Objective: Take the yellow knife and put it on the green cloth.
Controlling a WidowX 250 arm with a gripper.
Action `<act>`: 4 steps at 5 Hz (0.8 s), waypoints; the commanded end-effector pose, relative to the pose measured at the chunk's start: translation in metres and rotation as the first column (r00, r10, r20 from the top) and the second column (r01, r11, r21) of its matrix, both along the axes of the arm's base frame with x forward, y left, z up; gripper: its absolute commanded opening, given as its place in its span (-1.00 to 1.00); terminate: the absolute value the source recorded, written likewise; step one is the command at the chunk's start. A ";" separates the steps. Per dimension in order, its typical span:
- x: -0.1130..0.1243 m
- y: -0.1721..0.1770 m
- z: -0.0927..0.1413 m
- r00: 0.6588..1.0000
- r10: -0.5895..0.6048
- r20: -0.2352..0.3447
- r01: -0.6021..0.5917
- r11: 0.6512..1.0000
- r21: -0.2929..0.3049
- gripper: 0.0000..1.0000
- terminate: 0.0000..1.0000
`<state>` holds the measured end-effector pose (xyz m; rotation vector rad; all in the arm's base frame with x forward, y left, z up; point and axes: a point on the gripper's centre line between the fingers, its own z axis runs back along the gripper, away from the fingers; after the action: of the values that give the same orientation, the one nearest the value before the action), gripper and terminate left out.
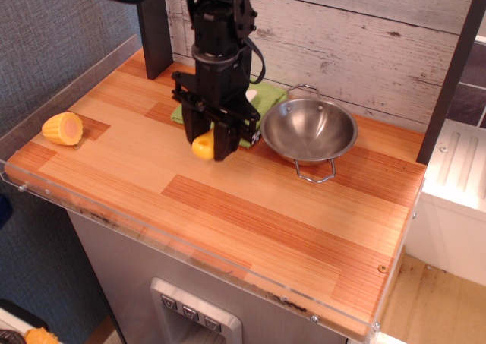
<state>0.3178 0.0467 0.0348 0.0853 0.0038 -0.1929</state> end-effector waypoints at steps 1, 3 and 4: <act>0.020 0.006 0.020 0.998 0.006 0.062 -0.008 1.000 0.024 -1.00 -1.00; 0.028 0.020 0.005 0.999 0.015 0.037 -0.016 1.000 0.021 -1.00 -1.00; 0.029 0.030 -0.003 0.999 0.026 0.027 -0.027 0.999 0.018 -1.00 -1.00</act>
<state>0.3421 0.0763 0.0188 0.0938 0.0172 -0.1731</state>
